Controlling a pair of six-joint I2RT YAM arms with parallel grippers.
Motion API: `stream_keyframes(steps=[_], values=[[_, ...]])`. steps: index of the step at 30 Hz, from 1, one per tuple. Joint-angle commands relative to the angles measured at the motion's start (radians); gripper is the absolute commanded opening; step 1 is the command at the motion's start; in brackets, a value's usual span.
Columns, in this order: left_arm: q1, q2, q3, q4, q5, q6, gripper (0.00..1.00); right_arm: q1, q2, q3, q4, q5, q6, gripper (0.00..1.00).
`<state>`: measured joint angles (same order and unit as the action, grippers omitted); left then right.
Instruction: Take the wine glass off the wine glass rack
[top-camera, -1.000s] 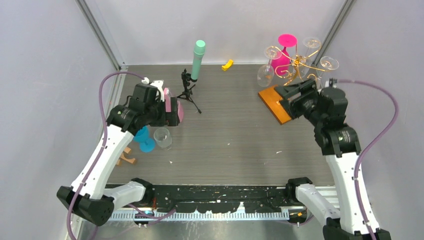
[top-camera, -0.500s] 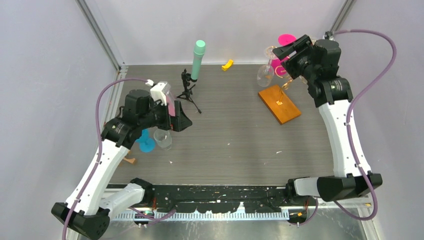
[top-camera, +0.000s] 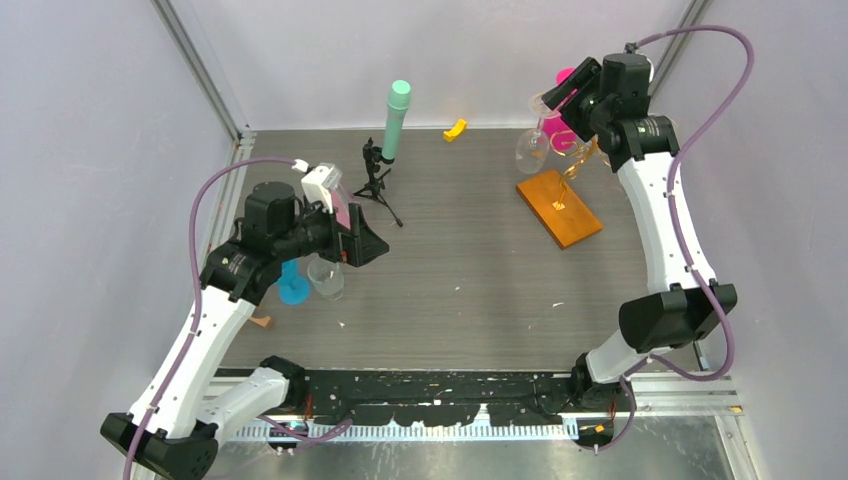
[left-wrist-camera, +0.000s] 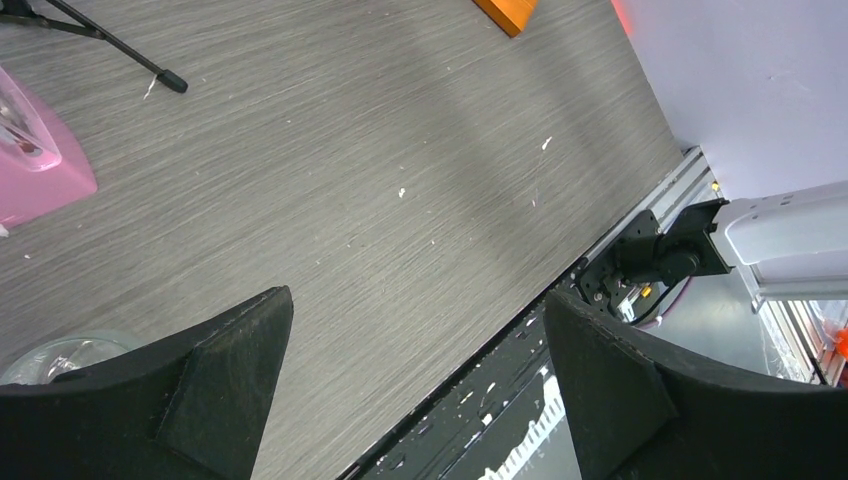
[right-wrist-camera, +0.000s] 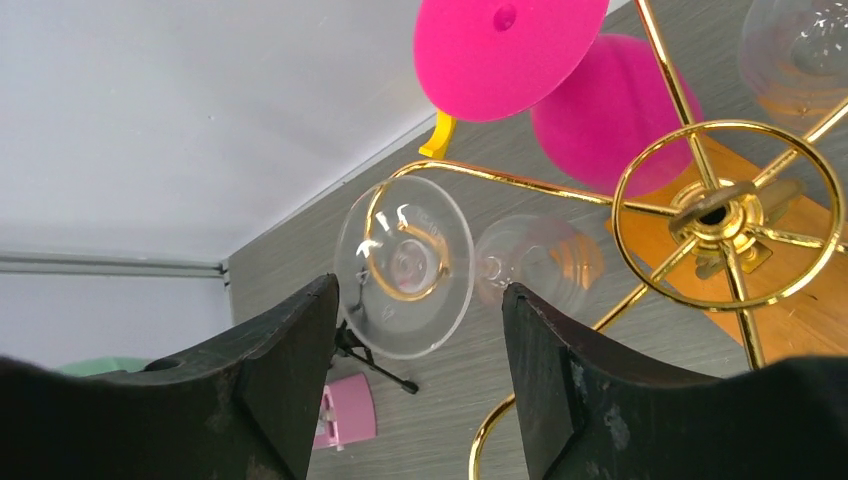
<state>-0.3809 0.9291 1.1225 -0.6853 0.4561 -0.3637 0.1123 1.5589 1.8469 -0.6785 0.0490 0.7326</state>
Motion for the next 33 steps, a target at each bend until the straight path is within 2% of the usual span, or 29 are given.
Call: stream_keyframes(steps=[1, 10, 22, 33], values=[[0.005, -0.023, -0.007, 0.033, 0.004, -0.003, 1.0, 0.003, 0.035, 0.072, -0.005, 0.033, -0.033, 0.65], [0.005, -0.018, -0.011, -0.001, -0.039, 0.024, 1.0, 0.003, 0.093, 0.093, 0.011, 0.024, -0.013, 0.6], [0.005, -0.022, -0.023, -0.024, -0.066, 0.017, 0.98, 0.003, 0.063, 0.016, 0.088, 0.05, -0.014, 0.3], [0.005, -0.024, -0.023, -0.031, -0.082, 0.012, 0.98, 0.003, 0.01, -0.027, 0.142, 0.043, -0.011, 0.13]])
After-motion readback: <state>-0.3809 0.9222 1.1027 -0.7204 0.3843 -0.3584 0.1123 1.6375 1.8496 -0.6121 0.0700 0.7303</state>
